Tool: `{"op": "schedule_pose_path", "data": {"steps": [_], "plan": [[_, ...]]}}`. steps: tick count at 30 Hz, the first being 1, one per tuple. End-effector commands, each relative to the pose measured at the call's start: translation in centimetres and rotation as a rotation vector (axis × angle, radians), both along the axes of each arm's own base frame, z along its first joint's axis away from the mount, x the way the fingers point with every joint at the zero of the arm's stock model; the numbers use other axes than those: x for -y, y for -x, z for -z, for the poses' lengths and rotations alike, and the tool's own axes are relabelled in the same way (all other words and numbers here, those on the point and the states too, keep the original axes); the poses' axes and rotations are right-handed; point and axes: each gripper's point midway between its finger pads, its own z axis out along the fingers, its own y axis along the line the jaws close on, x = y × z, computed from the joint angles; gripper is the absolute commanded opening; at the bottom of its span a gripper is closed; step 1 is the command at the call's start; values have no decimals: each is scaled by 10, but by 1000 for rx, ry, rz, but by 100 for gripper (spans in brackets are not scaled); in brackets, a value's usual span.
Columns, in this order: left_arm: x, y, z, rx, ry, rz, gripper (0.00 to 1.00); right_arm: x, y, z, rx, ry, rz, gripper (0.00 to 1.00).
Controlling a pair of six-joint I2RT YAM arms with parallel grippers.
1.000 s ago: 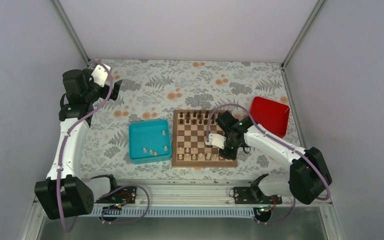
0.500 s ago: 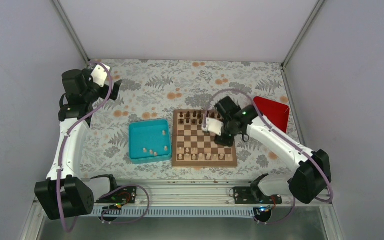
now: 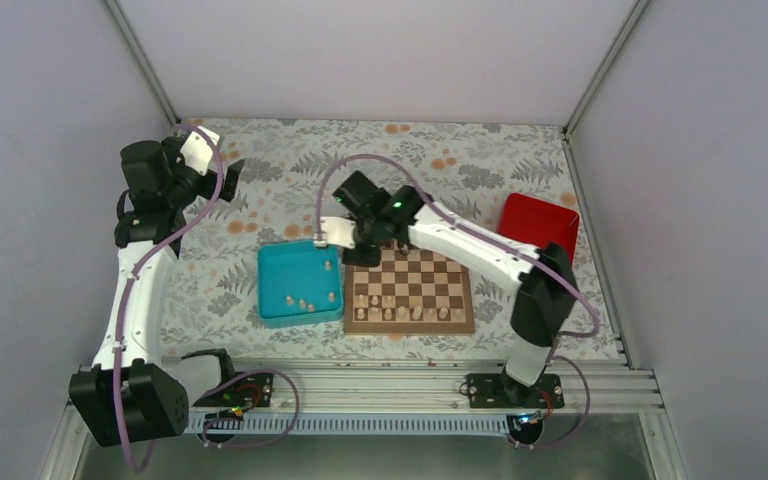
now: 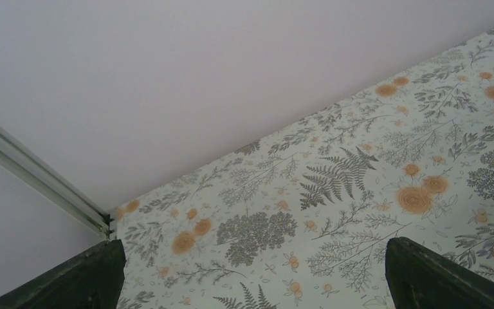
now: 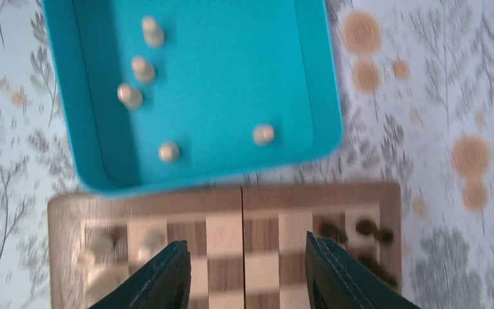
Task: Set up the chess pieces on the board
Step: Pick up the chess piece from the storage box.
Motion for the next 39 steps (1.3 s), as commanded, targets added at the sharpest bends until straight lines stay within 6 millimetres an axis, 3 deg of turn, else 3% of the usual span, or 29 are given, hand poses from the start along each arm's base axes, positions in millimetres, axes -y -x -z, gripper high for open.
{"op": "schedule_pose_path", "data": {"steps": [1, 8, 15, 21, 31, 39], "plan": [[4, 3, -15, 36, 3, 26, 100, -60, 0, 5, 35, -69, -84, 47], [5, 2, -12, 29, 6, 28, 100, -132, 19, 47, -12, -103, -219, 47], [7, 1, -9, 19, 16, 41, 100, -166, 32, 86, -80, -78, -286, 48], [8, 2, -8, 20, 16, 44, 100, -170, 37, 101, -116, -52, -302, 45], [10, 1, -8, 18, 23, 56, 100, -159, 50, 120, -184, 4, -314, 38], [11, 0, -6, 15, 25, 62, 100, -160, 50, 125, -180, -3, -311, 38]]}}
